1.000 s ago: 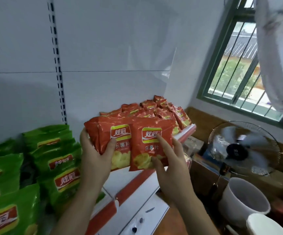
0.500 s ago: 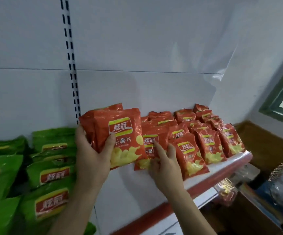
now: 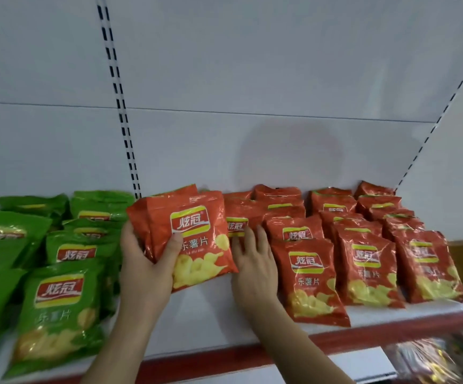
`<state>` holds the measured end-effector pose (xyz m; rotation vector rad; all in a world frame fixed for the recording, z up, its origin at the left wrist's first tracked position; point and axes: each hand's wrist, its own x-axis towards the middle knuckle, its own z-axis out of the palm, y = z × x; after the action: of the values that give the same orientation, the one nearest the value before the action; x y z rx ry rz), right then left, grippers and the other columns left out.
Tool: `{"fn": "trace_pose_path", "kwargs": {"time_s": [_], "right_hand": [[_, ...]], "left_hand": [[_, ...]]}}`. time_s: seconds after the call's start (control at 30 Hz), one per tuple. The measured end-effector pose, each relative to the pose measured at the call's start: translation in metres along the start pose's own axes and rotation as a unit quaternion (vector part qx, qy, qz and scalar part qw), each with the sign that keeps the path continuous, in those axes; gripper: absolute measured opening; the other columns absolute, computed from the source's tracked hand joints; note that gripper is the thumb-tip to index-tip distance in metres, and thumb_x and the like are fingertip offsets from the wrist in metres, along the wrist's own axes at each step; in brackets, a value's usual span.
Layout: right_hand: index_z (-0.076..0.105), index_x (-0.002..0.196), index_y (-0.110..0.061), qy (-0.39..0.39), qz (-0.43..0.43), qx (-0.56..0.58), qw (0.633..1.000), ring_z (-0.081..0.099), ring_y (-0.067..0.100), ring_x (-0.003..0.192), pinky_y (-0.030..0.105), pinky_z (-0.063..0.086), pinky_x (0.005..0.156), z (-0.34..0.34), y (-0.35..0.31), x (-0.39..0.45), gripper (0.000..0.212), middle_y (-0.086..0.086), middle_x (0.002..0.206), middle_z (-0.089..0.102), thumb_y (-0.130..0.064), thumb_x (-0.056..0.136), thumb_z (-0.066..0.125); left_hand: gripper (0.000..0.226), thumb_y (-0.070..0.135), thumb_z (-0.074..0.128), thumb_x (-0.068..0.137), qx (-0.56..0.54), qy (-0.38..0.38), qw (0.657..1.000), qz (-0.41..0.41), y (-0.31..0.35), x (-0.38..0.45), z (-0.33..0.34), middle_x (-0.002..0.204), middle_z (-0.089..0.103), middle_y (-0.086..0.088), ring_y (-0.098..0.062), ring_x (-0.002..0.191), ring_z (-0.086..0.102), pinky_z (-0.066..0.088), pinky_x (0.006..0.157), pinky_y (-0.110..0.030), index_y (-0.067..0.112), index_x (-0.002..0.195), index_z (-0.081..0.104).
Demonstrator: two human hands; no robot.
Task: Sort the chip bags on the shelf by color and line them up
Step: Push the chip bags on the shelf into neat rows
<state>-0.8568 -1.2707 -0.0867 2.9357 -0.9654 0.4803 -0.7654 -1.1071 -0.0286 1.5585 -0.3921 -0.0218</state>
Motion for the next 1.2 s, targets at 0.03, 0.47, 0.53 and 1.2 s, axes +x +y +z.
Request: {"fn": "trace_pose_path", "kwargs": {"time_s": [0.03,0.47,0.53,1.2], "right_hand": [[0.030,0.164,-0.014,-0.022,-0.001,-0.001,1.000,-0.005,0.040,0.163,0.053,0.011,0.131,-0.002,0.003,0.001,0.067,0.014,0.176,0.013,-0.029,0.105,0.056],[0.049,0.155,-0.023,0.135,0.041,0.246,0.959,0.047,0.015,0.144,0.041,0.051,0.114,-0.055,0.013,-0.030,0.049,-0.006,0.153,0.052,-0.020,0.106,0.057],[0.043,0.155,-0.037,0.124,0.075,0.391,0.909,0.054,0.001,0.130,0.034,0.058,0.102,-0.074,0.012,-0.040,0.046,-0.018,0.146,0.053,-0.042,0.109,0.047],[0.035,0.161,-0.028,0.157,0.032,0.156,0.975,0.055,0.033,0.135,0.043,0.059,0.098,-0.026,0.014,-0.057,0.068,0.011,0.162,0.030,-0.035,0.101,0.067]], "left_hand": [[0.074,0.050,0.079,0.085,0.004,0.001,1.000,0.000,0.000,-0.003,0.000,0.135,0.066,0.013,-0.011,0.114,0.069,0.060,0.092,-0.046,0.040,0.148,0.041],[0.076,0.057,0.079,0.076,-0.020,0.020,1.000,0.003,0.010,-0.007,0.002,0.131,0.068,0.010,-0.015,0.109,0.070,0.059,0.087,-0.040,0.037,0.142,0.046],[0.074,0.052,0.083,0.077,-0.021,0.001,1.000,0.007,0.009,-0.012,0.010,0.128,0.070,0.012,-0.011,0.107,0.072,0.059,0.086,-0.040,0.036,0.141,0.050],[0.042,0.065,0.064,0.093,0.016,0.050,0.998,0.019,-0.015,-0.009,-0.015,0.113,0.073,0.010,-0.017,0.099,0.073,0.058,0.082,-0.043,0.037,0.123,0.056]]}}
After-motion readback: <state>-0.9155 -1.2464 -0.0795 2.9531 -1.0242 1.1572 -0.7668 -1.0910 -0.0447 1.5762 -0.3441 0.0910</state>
